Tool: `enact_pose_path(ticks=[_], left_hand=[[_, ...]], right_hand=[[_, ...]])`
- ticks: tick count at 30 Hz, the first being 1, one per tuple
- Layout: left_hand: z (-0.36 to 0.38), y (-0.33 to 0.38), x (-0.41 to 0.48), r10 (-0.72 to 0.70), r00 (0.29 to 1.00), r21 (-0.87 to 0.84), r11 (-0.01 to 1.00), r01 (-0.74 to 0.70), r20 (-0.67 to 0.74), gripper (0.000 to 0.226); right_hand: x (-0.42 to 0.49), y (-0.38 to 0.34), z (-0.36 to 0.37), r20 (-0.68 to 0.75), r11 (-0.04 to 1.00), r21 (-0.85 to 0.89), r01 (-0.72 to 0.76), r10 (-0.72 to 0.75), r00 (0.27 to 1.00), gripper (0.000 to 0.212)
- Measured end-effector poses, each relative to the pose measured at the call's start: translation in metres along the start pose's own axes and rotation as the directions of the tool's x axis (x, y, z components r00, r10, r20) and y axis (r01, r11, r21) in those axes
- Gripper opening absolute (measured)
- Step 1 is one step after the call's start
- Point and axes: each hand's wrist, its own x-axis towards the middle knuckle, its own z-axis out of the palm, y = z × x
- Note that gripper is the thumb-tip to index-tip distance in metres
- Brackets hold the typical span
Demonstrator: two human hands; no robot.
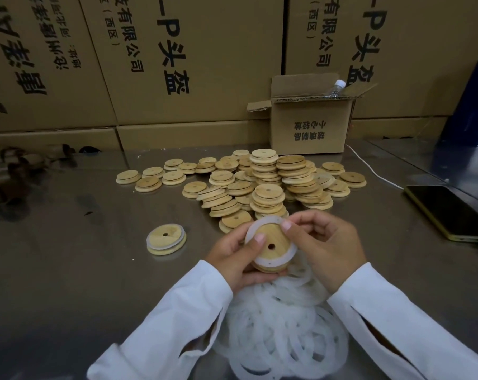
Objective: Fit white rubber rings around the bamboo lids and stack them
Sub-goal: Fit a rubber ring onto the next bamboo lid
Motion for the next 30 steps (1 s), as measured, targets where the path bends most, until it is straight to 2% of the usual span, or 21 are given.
enact_pose_path(ticks=[6, 20, 26, 30], left_hand=[[-0.0029, -0.0003, -0.0003, 0.012, 1.000, -0.022, 1.000, -0.012, -0.002, 0.031], [-0.0002, 0.0003, 0.0046, 0.181, 0.982, 0.069, 0.982, -0.177, -0.050, 0.035], [0.0033, 0.0003, 0.0057, 0.193, 0.978, 0.017, 0.981, -0.192, -0.079, 0.037], [0.0046, 0.0016, 0.0055, 0.175, 0.981, -0.091, 0.979, -0.183, -0.086, 0.035]], right_hand=[[-0.0003, 0.0008, 0.0006, 0.009, 1.000, -0.016, 0.018, -0.017, 1.000, 0.014], [0.0022, -0.0010, -0.0013, -0.037, 0.991, -0.115, 0.069, -0.073, 0.997, 0.014], [0.0024, -0.0024, -0.0007, -0.057, 0.987, -0.124, 0.103, -0.111, 0.992, 0.013], [0.0024, -0.0053, 0.0010, -0.050, 0.988, -0.116, 0.105, -0.112, 0.992, 0.013]])
